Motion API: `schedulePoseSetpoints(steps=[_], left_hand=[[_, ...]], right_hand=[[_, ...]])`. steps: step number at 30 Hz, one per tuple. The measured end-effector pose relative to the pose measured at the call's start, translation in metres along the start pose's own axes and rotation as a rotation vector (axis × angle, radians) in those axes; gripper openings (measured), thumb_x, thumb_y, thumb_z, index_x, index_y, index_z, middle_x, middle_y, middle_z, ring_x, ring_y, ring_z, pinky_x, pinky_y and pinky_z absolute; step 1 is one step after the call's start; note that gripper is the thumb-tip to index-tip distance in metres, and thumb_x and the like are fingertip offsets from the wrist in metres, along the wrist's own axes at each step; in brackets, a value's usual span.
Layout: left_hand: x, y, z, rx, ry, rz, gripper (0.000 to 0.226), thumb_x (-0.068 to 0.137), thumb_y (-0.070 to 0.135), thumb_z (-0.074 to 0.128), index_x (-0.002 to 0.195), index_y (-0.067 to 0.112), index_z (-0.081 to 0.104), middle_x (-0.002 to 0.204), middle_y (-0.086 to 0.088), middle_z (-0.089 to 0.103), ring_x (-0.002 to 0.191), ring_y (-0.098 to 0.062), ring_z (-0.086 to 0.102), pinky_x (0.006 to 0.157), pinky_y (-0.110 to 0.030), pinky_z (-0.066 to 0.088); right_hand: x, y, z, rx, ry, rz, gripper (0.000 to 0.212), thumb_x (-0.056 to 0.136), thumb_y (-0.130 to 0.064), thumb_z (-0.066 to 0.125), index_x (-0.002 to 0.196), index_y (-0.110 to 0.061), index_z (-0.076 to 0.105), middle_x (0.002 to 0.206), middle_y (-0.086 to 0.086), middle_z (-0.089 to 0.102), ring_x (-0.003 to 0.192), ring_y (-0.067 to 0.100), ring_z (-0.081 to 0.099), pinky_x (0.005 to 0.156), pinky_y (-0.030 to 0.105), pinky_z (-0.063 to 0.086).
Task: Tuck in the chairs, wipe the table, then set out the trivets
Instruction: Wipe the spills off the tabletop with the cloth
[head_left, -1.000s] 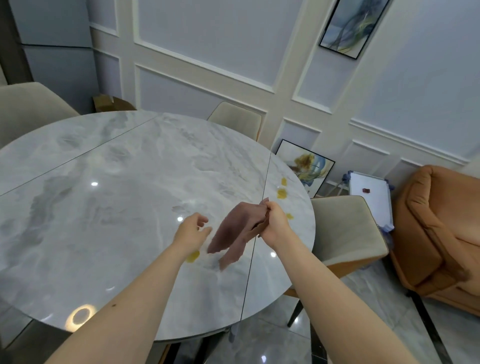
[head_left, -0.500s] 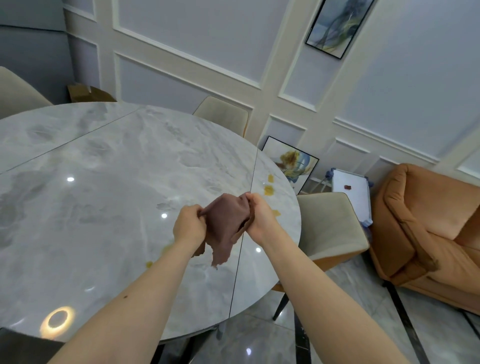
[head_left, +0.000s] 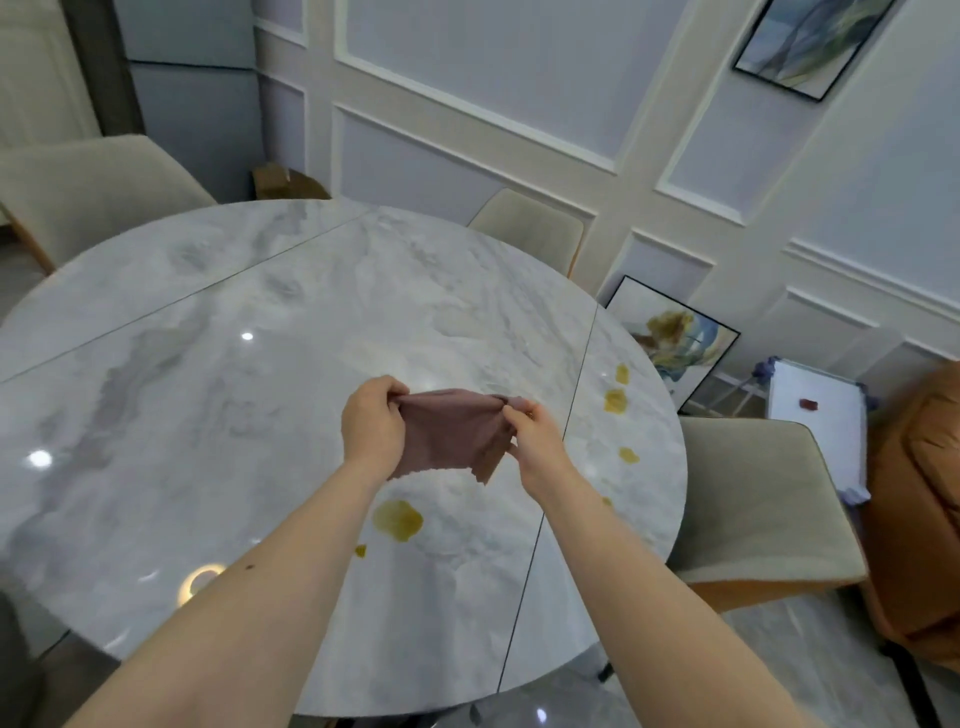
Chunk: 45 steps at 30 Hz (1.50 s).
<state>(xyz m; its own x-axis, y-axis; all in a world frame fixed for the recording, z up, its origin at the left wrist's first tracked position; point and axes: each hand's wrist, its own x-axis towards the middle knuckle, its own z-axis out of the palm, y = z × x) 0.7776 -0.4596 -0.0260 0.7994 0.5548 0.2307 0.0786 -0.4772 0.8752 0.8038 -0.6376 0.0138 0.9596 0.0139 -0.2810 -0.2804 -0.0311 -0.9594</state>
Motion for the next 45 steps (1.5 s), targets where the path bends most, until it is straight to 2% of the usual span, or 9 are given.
schedulePoseSetpoints(steps=[5,10,13,15,19,24,28,38,45], left_hand=[[-0.013,-0.028,-0.002,-0.001,-0.063,-0.023,0.028,0.077,-0.012,0.045,0.084,0.005,0.067,0.086,-0.006,0.064,0.082,-0.023,0.057,0.071,-0.021,0.035],[-0.059,-0.088,0.004,0.335,-0.333,-0.15,0.016,0.078,0.006,0.057,0.081,0.017,0.069,0.09,-0.003,0.071,0.093,-0.026,0.063,0.074,-0.026,0.042],[-0.068,-0.097,-0.002,0.486,-0.375,-0.197,0.01,0.079,0.019,0.057,0.078,0.026,0.064,0.092,0.003,0.07,0.096,-0.024,0.063,0.082,-0.029,0.039],[-0.063,-0.101,-0.005,0.501,-0.322,-0.177,0.011,0.08,0.018,0.056,0.084,0.023,0.066,0.096,-0.001,0.069,0.099,-0.027,0.062,0.084,-0.031,0.039],[-0.055,-0.124,-0.01,0.581,-0.239,-0.132,0.021,0.083,0.012,0.054,0.1,0.01,0.066,0.105,-0.014,0.064,0.102,-0.034,0.056,0.083,-0.039,0.04],[-0.054,-0.17,-0.024,0.723,-0.304,-0.153,0.044,0.096,0.021,0.042,0.139,0.011,0.042,0.149,-0.013,0.036,0.136,-0.031,0.033,0.108,-0.046,0.024],[-0.051,-0.205,-0.03,0.771,-0.337,-0.167,0.051,0.101,0.029,0.031,0.149,0.016,0.022,0.158,-0.005,0.015,0.145,-0.026,0.013,0.113,-0.051,0.007],[-0.059,-0.229,-0.028,0.844,-0.26,-0.019,0.057,0.093,0.031,0.023,0.144,0.007,0.036,0.149,-0.011,0.036,0.138,-0.032,0.032,0.112,-0.049,0.008],[-0.059,-0.22,-0.032,0.777,-0.244,-0.037,0.062,0.094,0.036,0.012,0.144,0.007,0.036,0.15,-0.01,0.034,0.14,-0.031,0.028,0.113,-0.048,0.006]], right_hand=[[0.004,0.028,-0.003,-0.11,0.029,0.017,0.009,0.094,-0.003,0.052,0.092,-0.012,0.051,0.079,0.004,0.06,0.069,0.008,0.057,0.068,0.021,0.04],[0.0,0.094,-0.012,-0.314,-0.005,0.274,0.01,0.09,-0.003,0.055,0.087,-0.011,0.062,0.075,0.0,0.056,0.066,0.008,0.049,0.052,0.016,0.038],[0.005,0.117,-0.007,-0.451,0.068,0.28,0.014,0.089,-0.011,0.057,0.102,-0.008,0.063,0.085,0.006,0.058,0.081,0.022,0.057,0.062,0.024,0.043],[0.009,0.124,0.004,-0.598,0.156,0.206,0.029,0.089,-0.015,0.055,0.115,-0.004,0.059,0.11,0.012,0.061,0.106,0.028,0.058,0.086,0.031,0.047],[0.005,0.13,0.046,-0.815,0.099,0.001,0.031,0.093,-0.015,0.048,0.12,-0.006,0.058,0.126,0.016,0.053,0.117,0.029,0.049,0.099,0.031,0.034],[0.006,0.16,0.104,-0.945,0.013,0.154,0.049,0.101,-0.045,0.026,0.147,-0.03,0.03,0.158,0.007,0.015,0.145,0.031,0.008,0.115,0.05,0.008],[0.026,0.182,0.134,-1.054,-0.001,0.289,0.067,0.09,-0.07,0.012,0.15,-0.042,-0.001,0.158,0.013,-0.019,0.14,0.041,-0.024,0.101,0.07,-0.017],[0.04,0.218,0.17,-1.44,-0.145,-0.272,0.071,0.084,-0.071,0.006,0.149,-0.043,0.001,0.159,0.014,-0.011,0.143,0.042,-0.016,0.1,0.073,-0.016],[0.0,0.238,0.073,-1.541,-0.385,-0.599,0.062,0.089,-0.062,0.021,0.147,-0.048,0.006,0.16,0.007,0.001,0.146,0.038,-0.004,0.107,0.069,-0.004]])
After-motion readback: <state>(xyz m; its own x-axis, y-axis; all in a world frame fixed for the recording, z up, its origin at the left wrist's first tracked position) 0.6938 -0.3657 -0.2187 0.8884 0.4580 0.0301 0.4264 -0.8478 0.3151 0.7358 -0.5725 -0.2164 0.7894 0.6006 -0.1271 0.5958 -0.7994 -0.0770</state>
